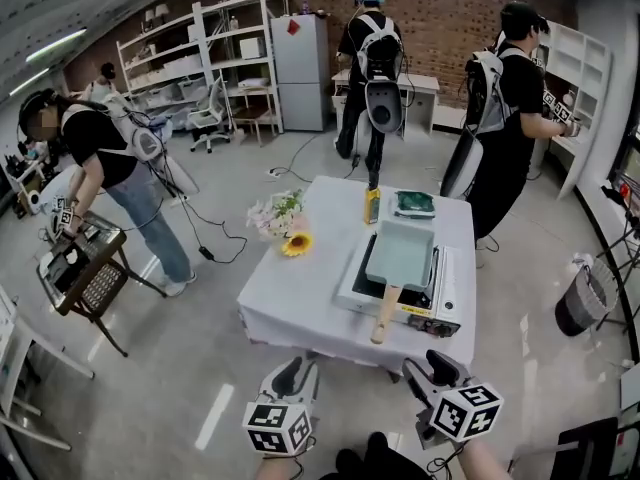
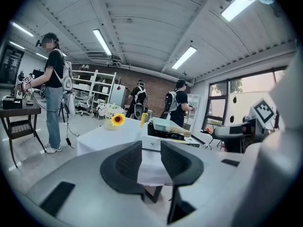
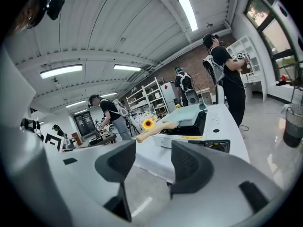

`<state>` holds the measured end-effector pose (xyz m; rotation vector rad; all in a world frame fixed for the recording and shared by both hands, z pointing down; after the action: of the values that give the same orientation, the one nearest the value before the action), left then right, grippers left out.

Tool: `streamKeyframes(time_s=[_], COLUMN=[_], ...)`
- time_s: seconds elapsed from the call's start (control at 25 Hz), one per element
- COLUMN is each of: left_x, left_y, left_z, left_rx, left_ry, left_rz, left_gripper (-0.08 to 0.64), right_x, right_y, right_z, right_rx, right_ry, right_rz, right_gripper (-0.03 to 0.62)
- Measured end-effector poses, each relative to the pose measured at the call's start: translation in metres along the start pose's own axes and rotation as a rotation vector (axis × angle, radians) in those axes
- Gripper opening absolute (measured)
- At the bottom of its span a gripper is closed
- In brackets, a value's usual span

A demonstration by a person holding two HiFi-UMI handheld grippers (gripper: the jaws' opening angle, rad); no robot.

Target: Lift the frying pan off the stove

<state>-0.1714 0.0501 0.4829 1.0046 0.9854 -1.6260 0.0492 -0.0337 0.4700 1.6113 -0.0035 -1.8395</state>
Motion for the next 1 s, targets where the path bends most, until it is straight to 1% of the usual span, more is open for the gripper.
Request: streamKeyframes(time_s=[0.24,0.44,0.56,0.8,1.0], left_x=[0.013,0.02,0.026,0.043,0.055], left_y=[-0.01,-0.005,-0.004,0.001,0.011], left_z=[0.028,0.051,0.074,0.12,0.15], left_rx=[-0.018,-0.033,-0.037,-0.045,-0.036], left_ry=[0.005,-0.004,-0.007,-0.003,0.001], left_rz=[-0.004,0.003,0.004,0.049,0.058], left_gripper=[0.12,0.12,0.12,0.12,0.12], right_x=[0.009,0.02,0.03,0.05,0.064], right_y=[0.015,0.032,0.047,0.081,0.106], right_z=[0.015,0.025,0.036,0.055,0.063], right_rx=[-0.028,-0.042,-0.044,-0.051,-0.045], right_ry=[0.006,0.019,0.029,0.056,0.065], right_rz=[0.008,0.019,0.022,0.051,0.05], right_gripper=[0.222,0.218,0.216,0.212,0.207])
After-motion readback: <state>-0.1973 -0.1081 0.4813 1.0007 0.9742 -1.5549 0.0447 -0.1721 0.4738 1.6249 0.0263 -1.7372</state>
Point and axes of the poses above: the fingertips, and each gripper's own axes: z forward along the fingers, y to its right, x out of its top, the point moved 3 cm from there along -z, backward along the fingers, and after that the axes turned 13 degrees about x, right-handed, at the moved point
